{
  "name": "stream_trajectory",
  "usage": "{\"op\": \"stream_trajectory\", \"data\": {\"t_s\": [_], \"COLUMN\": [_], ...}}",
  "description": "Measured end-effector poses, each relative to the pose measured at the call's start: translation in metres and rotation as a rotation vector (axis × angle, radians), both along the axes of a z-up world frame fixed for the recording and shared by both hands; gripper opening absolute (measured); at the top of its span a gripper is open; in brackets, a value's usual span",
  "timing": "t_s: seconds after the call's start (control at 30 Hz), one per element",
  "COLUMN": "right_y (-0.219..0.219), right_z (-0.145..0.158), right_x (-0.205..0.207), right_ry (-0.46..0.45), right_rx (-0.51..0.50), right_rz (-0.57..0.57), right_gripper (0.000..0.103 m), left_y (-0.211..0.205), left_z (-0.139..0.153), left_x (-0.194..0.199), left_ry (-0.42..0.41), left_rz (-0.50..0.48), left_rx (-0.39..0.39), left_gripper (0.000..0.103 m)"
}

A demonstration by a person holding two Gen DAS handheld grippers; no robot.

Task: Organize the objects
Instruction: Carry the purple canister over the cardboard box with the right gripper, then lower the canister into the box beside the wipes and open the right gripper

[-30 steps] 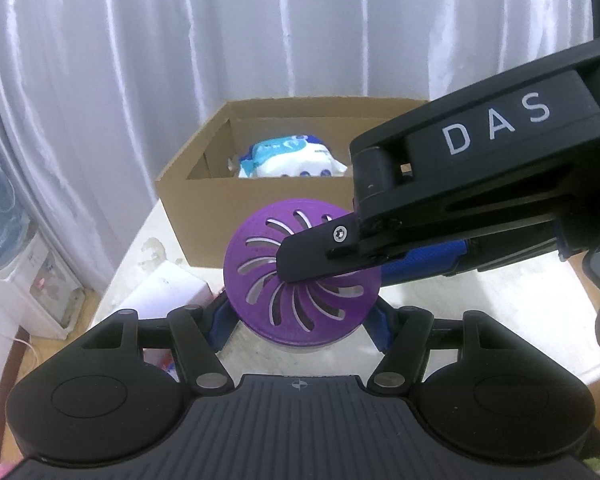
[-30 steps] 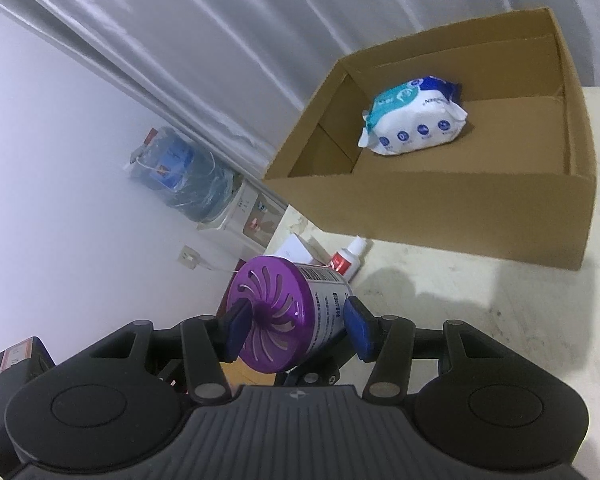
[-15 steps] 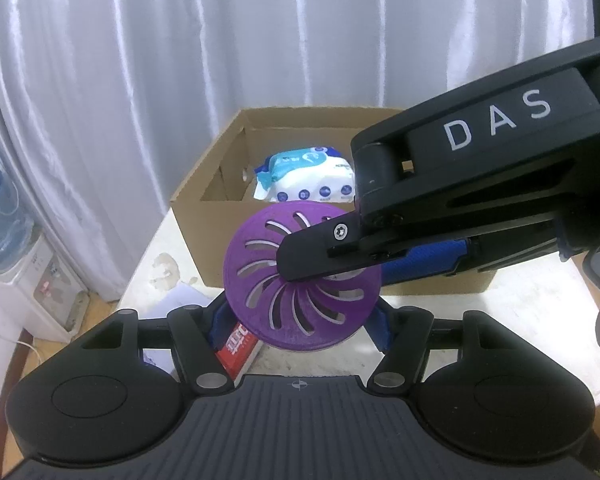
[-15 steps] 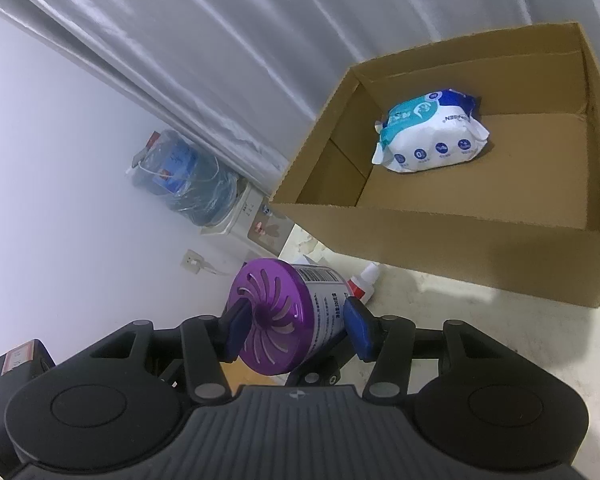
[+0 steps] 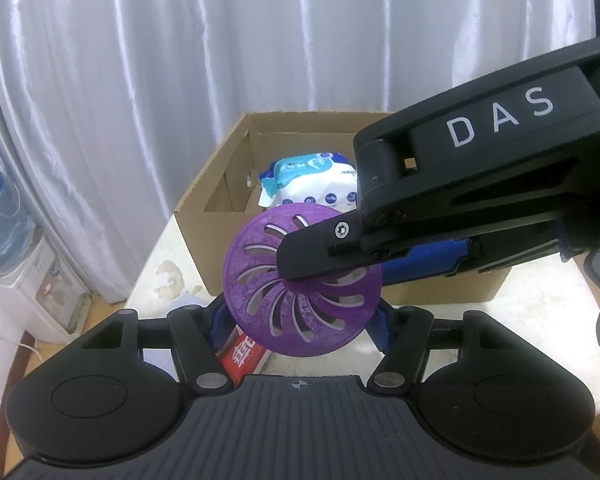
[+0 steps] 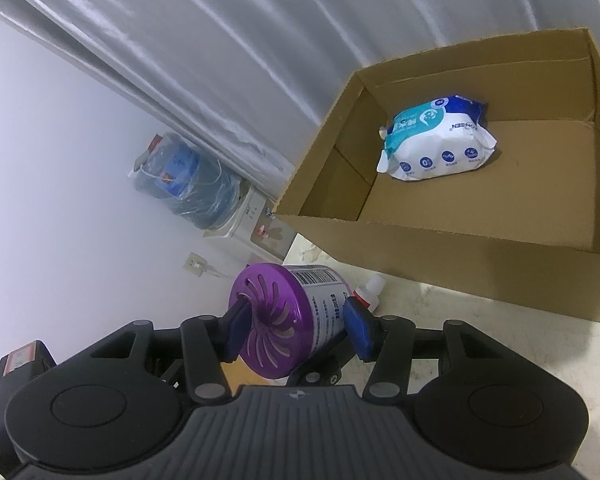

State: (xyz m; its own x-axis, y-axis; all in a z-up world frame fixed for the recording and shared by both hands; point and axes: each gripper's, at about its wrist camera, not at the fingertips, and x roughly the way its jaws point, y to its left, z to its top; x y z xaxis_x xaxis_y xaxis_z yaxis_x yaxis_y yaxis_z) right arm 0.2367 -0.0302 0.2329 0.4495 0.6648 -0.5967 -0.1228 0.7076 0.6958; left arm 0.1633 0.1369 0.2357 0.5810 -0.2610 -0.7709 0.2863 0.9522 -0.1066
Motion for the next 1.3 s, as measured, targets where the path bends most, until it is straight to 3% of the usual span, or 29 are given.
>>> {"op": "stream_trajectory", "data": {"t_s": [0.43, 0.6, 0.73, 0.83, 1.0, 1.2, 1.3], "right_y": [-0.001, -0.007, -0.013, -0.015, -0.018, -0.017, -0.017], "right_z": [0.004, 0.023, 0.037, 0.031, -0.013, -0.062, -0.075], "right_x": [0.008, 0.04, 0.082, 0.115, 0.163, 0.183, 0.184], "right_ry": [-0.019, -0.051, -0.066, -0.035, 0.148, 0.3, 0.331], "right_rx": [0.022, 0.018, -0.022, -0.049, -0.035, -0.002, 0.008], "right_rz": [-0.011, 0.004, 0.016, 0.023, 0.035, 0.048, 0.043], "right_gripper": [0.055, 0.055, 0.057, 0.059, 0.059, 0.06, 0.062], "left_y": [0.006, -0.002, -0.008, -0.013, -0.023, -0.03, -0.034], "left_z": [0.005, 0.02, 0.026, 0.016, -0.026, -0.066, -0.074], "left_x": [0.015, 0.047, 0.095, 0.136, 0.183, 0.204, 0.204], "left_ry": [0.004, -0.032, -0.022, 0.043, 0.222, 0.363, 0.379], "left_rz": [-0.011, -0.05, -0.087, -0.123, -0.155, -0.175, -0.197], "left_rx": [0.008, 0.05, 0.045, 0.042, 0.053, 0.077, 0.112], "left_gripper": [0.065, 0.065, 0.065, 0.065, 0.065, 0.065, 0.067]}}
